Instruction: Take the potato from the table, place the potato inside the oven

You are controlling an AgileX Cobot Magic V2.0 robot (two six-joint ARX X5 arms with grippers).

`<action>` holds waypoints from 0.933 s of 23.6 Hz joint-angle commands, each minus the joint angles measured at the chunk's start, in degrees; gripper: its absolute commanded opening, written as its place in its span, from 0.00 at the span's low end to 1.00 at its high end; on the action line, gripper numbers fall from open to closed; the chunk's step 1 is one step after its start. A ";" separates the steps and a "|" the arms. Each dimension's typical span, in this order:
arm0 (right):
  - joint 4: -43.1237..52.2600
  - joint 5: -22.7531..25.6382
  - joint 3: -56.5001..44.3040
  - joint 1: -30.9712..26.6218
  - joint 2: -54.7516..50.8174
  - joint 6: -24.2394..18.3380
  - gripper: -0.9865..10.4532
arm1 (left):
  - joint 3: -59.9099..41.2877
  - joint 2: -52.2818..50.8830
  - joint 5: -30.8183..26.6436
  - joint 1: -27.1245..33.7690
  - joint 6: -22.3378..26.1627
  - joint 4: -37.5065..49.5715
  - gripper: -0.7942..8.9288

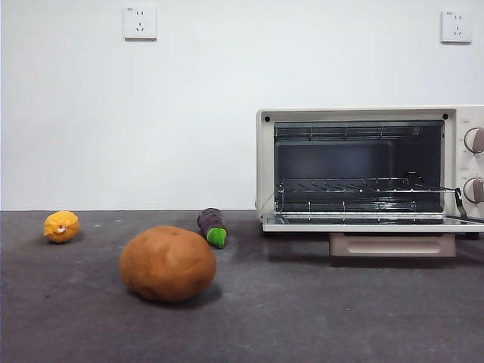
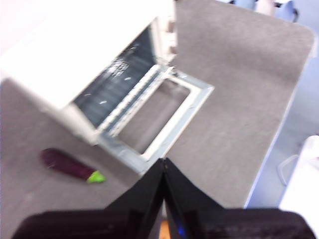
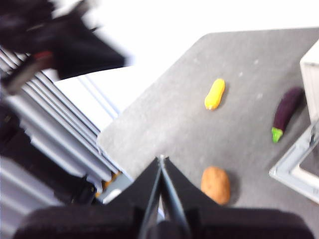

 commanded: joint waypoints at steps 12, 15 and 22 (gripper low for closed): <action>16.26 13.99 0.22 26.93 12.37 12.68 0.08 | -22.82 -26.43 -0.04 0.22 -5.33 0.28 0.08; 16.55 20.04 0.26 33.48 17.25 12.70 0.08 | -31.28 -30.97 -1.95 0.24 -6.95 0.28 0.08; 17.73 28.50 1.27 43.19 31.23 12.68 0.10 | -48.96 -41.70 -1.51 0.22 -11.13 0.26 0.08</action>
